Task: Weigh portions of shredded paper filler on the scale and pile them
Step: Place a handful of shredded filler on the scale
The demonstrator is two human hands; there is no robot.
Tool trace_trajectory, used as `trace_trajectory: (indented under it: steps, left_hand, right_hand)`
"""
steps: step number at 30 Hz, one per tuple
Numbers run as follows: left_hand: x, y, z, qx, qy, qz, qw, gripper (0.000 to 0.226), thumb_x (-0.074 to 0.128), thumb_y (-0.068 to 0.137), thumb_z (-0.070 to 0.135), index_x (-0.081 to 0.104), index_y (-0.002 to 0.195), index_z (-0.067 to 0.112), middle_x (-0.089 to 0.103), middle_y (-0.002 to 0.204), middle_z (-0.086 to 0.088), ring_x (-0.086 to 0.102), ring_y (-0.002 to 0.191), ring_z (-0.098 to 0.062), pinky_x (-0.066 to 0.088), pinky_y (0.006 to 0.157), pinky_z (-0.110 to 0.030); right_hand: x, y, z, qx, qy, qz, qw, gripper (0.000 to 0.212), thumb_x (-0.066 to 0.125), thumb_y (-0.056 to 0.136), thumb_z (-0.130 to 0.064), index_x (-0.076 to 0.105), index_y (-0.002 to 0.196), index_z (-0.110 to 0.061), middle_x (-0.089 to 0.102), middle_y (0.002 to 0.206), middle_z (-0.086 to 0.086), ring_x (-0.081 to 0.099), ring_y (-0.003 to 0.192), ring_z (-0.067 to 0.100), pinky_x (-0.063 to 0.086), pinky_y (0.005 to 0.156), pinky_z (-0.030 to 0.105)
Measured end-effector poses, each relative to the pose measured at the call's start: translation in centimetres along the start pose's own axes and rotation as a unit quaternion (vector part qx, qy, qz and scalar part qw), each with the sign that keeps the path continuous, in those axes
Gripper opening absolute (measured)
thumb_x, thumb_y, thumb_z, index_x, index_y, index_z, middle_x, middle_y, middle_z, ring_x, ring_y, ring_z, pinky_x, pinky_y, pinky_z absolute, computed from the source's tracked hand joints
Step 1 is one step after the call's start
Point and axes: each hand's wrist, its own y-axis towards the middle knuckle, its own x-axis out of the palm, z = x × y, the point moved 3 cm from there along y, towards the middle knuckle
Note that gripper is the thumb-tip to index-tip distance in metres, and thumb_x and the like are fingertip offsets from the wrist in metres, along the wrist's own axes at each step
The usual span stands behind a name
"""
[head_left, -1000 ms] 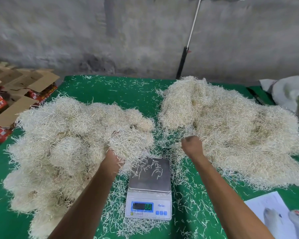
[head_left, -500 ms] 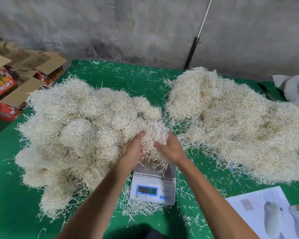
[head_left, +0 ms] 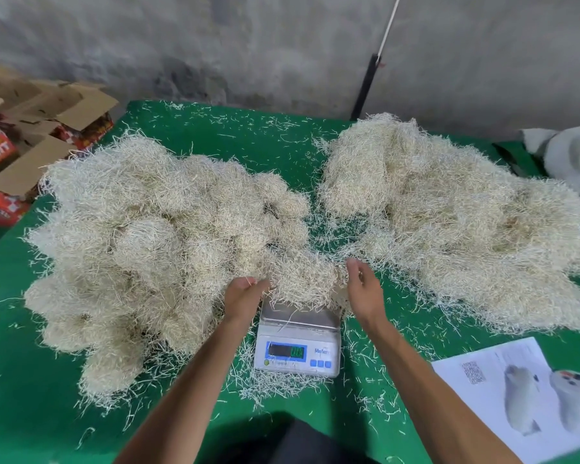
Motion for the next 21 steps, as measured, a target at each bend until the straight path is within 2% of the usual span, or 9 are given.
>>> trace_trajectory:
  steps: [1, 4, 5, 7, 9, 12, 14, 17, 21]
  left_hand:
    - [-0.1, -0.1, 0.0, 0.015, 0.000, 0.001, 1.000, 0.035, 0.076, 0.088, 0.036, 0.063, 0.113, 0.014, 0.060, 0.090, 0.008, 0.059, 0.086, -0.014, 0.040, 0.065, -0.021]
    - [0.0, -0.7, 0.5, 0.058, 0.015, -0.013, 0.998, 0.043, 0.071, 0.091, 0.042, 0.060, 0.125, 0.018, 0.061, 0.113, 0.005, 0.058, 0.103, -0.014, 0.045, 0.087, -0.027]
    - [0.1, -0.6, 0.5, 0.073, 0.016, -0.018, 0.997, 0.034, 0.070, 0.093, 0.041, 0.062, 0.119, 0.022, 0.061, 0.109, 0.004, 0.057, 0.099, -0.013, 0.047, 0.084, -0.027]
    - [0.1, -0.8, 0.6, 0.092, 0.006, -0.019, 0.996, 0.011, 0.069, 0.094, 0.037, 0.062, 0.095, 0.028, 0.060, 0.090, 0.009, 0.055, 0.078, -0.006, 0.045, 0.065, -0.013]
    - [0.0, -1.0, 0.8, 0.098, -0.004, -0.017, 0.995, 0.007, 0.067, 0.096, 0.035, 0.064, 0.098, 0.029, 0.062, 0.088, 0.014, 0.055, 0.074, 0.003, 0.043, 0.057, -0.006]
    - [-0.1, -1.0, 1.0, 0.096, -0.015, -0.006, 0.995, 0.024, 0.064, 0.097, 0.036, 0.065, 0.114, 0.019, 0.065, 0.101, 0.010, 0.059, 0.090, 0.001, 0.041, 0.068, -0.014]
    - [-0.1, -0.9, 0.9, 0.089, -0.021, 0.002, 0.996, 0.024, 0.064, 0.097, 0.037, 0.063, 0.112, 0.019, 0.065, 0.107, 0.006, 0.060, 0.098, -0.006, 0.042, 0.073, -0.018]
    - [-0.2, -0.8, 0.7, 0.084, -0.016, 0.014, 0.996, 0.026, 0.065, 0.096, 0.041, 0.063, 0.107, 0.018, 0.065, 0.104, 0.003, 0.061, 0.095, -0.010, 0.044, 0.072, -0.024]
    - [-0.2, -0.5, 0.8, 0.090, -0.018, 0.024, 0.996, 0.021, 0.065, 0.095, 0.041, 0.060, 0.102, 0.022, 0.066, 0.105, -0.001, 0.062, 0.096, -0.015, 0.049, 0.083, -0.031]
  right_hand:
    - [0.0, -0.1, 0.0, 0.000, 0.003, 0.002, 1.000, 0.080, 0.033, 0.098, -0.078, 0.043, 0.152, -0.020, 0.053, 0.152, 0.004, 0.054, 0.134, 0.023, 0.043, 0.114, 0.053]
    - [0.0, -0.3, 0.3, -0.008, 0.002, 0.009, 1.000, 0.083, 0.030, 0.097, -0.080, 0.044, 0.152, -0.019, 0.052, 0.153, 0.003, 0.052, 0.134, 0.019, 0.042, 0.111, 0.043]
    - [0.0, -0.4, 0.3, -0.010, 0.001, 0.010, 1.000, 0.084, 0.030, 0.097, -0.081, 0.044, 0.152, -0.019, 0.052, 0.152, 0.003, 0.052, 0.133, 0.017, 0.041, 0.110, 0.042]
    - [0.1, -0.6, 0.6, -0.013, -0.002, 0.013, 1.000, 0.085, 0.029, 0.096, -0.081, 0.044, 0.152, -0.018, 0.052, 0.152, 0.003, 0.051, 0.134, 0.016, 0.040, 0.111, 0.041]
    - [0.1, -0.7, 0.9, -0.014, -0.002, 0.014, 1.000, 0.085, 0.029, 0.097, -0.080, 0.043, 0.152, -0.016, 0.051, 0.153, 0.004, 0.050, 0.135, 0.017, 0.039, 0.112, 0.041]
    - [0.1, -0.8, 1.1, -0.013, 0.000, 0.015, 1.000, 0.085, 0.030, 0.098, -0.079, 0.043, 0.152, -0.015, 0.051, 0.153, 0.006, 0.050, 0.134, 0.017, 0.039, 0.111, 0.039]
    - [0.1, -0.8, 1.2, -0.013, 0.003, 0.018, 1.000, 0.085, 0.030, 0.097, -0.079, 0.043, 0.151, -0.015, 0.051, 0.153, 0.006, 0.051, 0.133, 0.017, 0.039, 0.111, 0.040]
    - [0.1, -0.7, 1.0, -0.009, 0.006, 0.024, 1.000, 0.082, 0.031, 0.098, -0.079, 0.044, 0.148, -0.016, 0.054, 0.149, 0.005, 0.053, 0.127, 0.014, 0.041, 0.110, 0.042]
    - [0.0, -0.6, 0.9, -0.006, 0.004, 0.034, 0.999, 0.086, 0.033, 0.096, -0.080, 0.044, 0.149, -0.013, 0.054, 0.149, 0.006, 0.054, 0.131, 0.021, 0.044, 0.113, 0.048]
